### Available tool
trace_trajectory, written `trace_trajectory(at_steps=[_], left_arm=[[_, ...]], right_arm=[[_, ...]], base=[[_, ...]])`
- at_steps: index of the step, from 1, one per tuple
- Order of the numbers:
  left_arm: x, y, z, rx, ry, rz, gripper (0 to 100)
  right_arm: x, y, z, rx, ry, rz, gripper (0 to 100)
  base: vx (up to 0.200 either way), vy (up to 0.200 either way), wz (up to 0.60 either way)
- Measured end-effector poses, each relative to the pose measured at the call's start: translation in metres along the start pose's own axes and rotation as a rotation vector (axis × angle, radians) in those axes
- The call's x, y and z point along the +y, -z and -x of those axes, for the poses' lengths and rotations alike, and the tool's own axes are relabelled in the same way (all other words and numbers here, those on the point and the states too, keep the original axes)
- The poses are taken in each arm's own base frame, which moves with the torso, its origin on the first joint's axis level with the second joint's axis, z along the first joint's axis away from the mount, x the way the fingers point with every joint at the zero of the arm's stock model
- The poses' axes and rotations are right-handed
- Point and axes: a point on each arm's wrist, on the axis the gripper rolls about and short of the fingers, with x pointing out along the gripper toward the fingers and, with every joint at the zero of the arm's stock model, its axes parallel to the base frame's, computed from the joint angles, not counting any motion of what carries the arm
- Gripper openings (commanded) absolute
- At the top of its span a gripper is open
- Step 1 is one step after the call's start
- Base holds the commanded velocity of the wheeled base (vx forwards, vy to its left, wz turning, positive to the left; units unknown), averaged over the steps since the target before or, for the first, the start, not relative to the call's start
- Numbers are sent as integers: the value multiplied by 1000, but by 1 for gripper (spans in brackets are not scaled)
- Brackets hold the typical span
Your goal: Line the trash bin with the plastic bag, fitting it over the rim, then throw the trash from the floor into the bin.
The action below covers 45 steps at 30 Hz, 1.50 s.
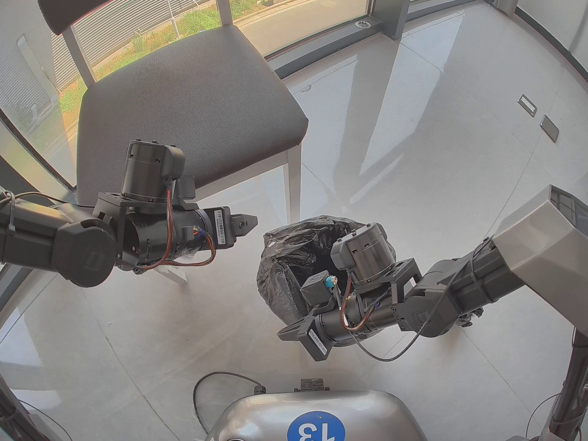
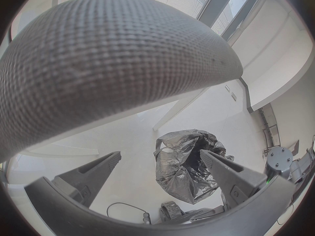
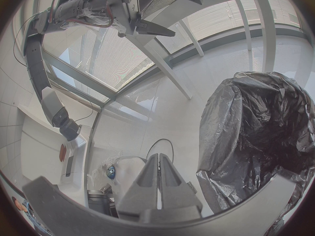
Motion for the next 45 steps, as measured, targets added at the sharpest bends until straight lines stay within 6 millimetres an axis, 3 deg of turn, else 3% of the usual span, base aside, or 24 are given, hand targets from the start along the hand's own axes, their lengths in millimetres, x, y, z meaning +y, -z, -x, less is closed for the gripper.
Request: trace_trajectory(at_steps=[9, 10, 21, 35, 36, 45], left_arm=[[0, 0, 0, 1, 0, 4, 100], [0, 0, 0, 2, 1, 4, 100], [0, 1, 0, 2, 0, 4, 100], [1, 2, 1, 5, -3, 4, 100], [1, 2, 2, 5, -3, 4, 100], [1, 2, 2, 5, -4, 4, 100]], right_arm=[[-13, -2, 6, -18, 31, -11, 0], [-14, -2, 7, -19, 34, -13, 100], [-23, 1, 9, -18, 50, -37, 100], [-33, 7, -8, 3, 49, -51, 100], [-33, 7, -8, 2, 49, -49, 0], [-36, 3, -11, -8, 51, -45, 0]], base=[[0, 0, 0], [0, 0, 0], [0, 0, 0], [0, 0, 0], [0, 0, 0], [0, 0, 0]])
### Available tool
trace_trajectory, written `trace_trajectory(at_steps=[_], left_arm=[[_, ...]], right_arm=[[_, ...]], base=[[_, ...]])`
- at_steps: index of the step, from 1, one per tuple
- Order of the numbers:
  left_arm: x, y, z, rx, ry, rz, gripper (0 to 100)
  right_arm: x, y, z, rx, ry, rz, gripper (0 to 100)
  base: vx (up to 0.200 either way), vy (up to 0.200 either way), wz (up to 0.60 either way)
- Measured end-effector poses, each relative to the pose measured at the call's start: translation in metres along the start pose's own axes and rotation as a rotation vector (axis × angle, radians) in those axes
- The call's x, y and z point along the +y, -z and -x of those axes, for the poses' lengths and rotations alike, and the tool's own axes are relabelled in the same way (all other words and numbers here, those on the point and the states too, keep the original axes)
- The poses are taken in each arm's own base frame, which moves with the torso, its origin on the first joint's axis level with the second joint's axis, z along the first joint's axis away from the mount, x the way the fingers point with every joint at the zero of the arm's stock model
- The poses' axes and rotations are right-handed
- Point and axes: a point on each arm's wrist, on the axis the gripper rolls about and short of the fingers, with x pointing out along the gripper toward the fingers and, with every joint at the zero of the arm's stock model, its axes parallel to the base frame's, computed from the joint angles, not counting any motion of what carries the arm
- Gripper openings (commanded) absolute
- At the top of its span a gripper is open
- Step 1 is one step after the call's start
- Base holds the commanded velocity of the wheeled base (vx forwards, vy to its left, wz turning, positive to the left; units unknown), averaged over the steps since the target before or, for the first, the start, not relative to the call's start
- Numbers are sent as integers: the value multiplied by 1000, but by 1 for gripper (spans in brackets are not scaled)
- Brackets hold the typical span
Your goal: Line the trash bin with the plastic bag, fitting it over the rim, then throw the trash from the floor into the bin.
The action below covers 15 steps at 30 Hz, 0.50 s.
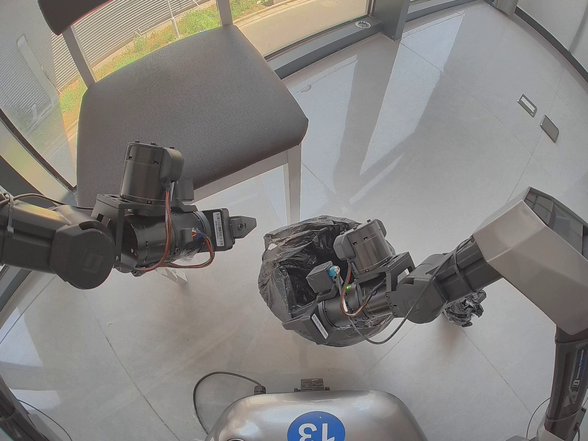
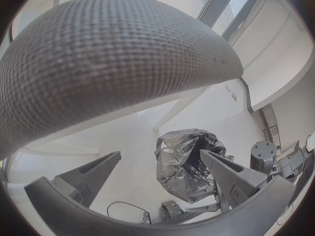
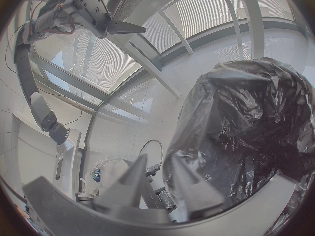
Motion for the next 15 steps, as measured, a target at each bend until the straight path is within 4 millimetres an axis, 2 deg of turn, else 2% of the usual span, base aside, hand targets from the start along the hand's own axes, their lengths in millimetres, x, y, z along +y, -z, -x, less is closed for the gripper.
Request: trace_trajectory(at_steps=[11, 15], left_arm=[[0, 0, 0, 0, 0, 0, 100], [0, 0, 0, 1, 0, 0, 100]], right_arm=[[2, -5, -2, -11, -7, 6, 0], [10, -10, -5, -22, -22, 0, 0]], base=[[0, 0, 0], [0, 0, 0]])
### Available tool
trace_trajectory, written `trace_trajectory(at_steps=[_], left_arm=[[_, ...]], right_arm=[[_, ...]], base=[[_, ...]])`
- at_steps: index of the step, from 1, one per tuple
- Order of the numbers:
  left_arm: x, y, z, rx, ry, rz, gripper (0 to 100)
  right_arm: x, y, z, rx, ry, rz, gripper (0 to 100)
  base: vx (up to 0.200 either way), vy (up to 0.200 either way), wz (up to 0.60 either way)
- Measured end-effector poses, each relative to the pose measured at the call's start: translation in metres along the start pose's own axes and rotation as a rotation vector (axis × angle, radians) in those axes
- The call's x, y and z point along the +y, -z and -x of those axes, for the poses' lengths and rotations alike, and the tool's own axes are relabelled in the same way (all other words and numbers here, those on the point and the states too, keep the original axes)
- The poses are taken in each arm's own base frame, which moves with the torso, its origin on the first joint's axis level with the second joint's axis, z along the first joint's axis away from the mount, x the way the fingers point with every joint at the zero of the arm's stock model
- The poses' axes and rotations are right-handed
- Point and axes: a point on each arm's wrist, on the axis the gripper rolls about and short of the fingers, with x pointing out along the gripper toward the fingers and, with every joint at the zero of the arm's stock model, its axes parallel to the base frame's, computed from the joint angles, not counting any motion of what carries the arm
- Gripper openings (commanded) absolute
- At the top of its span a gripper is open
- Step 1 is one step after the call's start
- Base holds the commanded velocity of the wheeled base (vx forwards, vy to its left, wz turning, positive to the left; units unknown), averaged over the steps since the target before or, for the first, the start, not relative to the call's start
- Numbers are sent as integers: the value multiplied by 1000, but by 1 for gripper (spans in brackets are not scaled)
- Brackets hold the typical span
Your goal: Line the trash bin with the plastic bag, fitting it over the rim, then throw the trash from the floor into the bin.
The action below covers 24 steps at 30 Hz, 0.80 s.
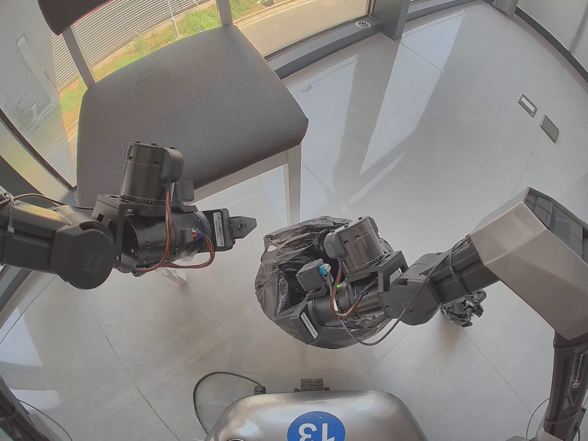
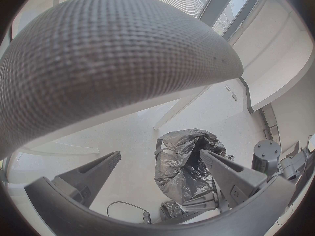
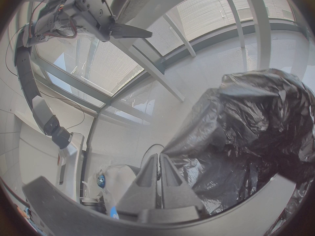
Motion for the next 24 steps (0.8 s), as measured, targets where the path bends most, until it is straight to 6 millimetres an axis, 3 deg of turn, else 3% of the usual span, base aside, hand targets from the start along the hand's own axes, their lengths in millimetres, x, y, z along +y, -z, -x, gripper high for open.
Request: trace_trajectory(at_steps=[7, 18, 19, 24], left_arm=[[0, 0, 0, -3, 1, 0, 100], [-1, -2, 1, -14, 5, 1, 100], [0, -2, 1, -14, 5, 2, 100], [0, 0, 2, -10, 4, 2, 100]], right_arm=[[17, -5, -11, -2, -36, 7, 0], [20, -5, -12, -2, -38, 9, 0], [18, -7, -8, -9, -32, 9, 100], [5, -16, 9, -48, 5, 0, 100]], base=[[0, 0, 0], [0, 0, 0], [0, 0, 0], [0, 0, 0]])
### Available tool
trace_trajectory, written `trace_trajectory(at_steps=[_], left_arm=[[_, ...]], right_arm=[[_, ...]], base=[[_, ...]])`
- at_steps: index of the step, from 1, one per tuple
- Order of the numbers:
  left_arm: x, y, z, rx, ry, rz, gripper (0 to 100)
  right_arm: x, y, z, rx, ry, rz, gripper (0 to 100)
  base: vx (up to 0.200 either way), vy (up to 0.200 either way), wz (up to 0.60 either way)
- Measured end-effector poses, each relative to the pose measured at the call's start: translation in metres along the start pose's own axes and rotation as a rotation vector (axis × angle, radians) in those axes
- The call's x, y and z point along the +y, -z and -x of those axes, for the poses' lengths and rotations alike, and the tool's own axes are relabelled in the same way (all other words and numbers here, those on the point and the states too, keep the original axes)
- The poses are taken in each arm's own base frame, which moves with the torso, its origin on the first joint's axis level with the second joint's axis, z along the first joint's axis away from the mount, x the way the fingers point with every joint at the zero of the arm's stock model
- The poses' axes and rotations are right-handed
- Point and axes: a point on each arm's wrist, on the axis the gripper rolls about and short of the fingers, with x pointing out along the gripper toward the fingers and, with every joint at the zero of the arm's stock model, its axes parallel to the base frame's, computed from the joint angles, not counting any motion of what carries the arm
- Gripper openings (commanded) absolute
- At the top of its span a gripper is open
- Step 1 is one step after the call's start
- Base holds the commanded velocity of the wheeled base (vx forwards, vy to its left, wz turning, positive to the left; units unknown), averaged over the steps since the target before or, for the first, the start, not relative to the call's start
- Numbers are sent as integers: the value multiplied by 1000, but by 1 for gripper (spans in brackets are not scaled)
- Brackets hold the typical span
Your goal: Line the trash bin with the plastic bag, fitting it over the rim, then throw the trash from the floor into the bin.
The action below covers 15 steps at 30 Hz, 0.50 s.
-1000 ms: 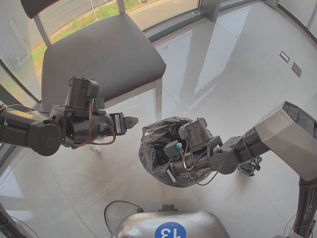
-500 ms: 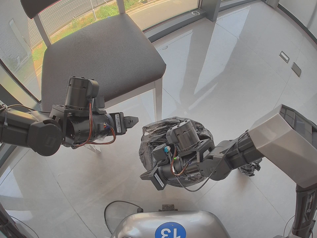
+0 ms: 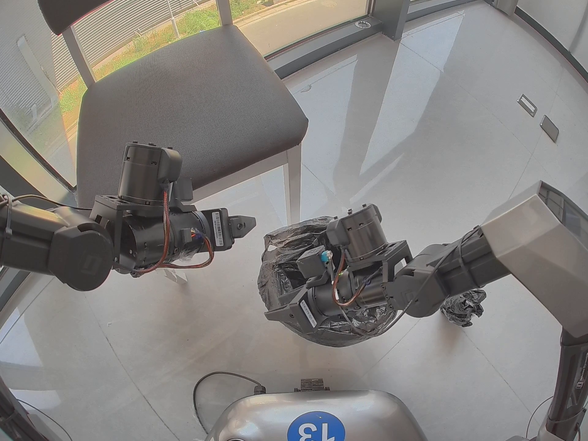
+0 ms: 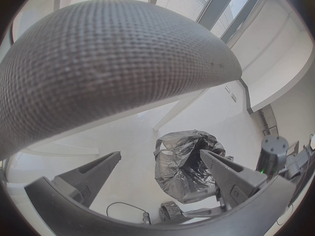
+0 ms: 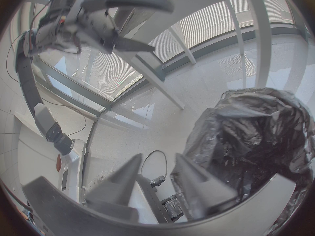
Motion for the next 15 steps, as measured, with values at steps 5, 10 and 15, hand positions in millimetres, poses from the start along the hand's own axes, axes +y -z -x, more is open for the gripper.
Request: trace_trajectory(at_steps=[5, 10, 15], left_arm=[[0, 1, 1, 1, -1, 0, 100], [0, 1, 1, 1, -1, 0, 100], [0, 1, 2, 1, 0, 0, 100]], right_arm=[[-11, -3, 11, -18, 28, -15, 100], [-21, 0, 13, -16, 45, -31, 100], [-27, 2, 9, -15, 50, -37, 100]], base=[[0, 0, 0], [0, 0, 0], [0, 0, 0]])
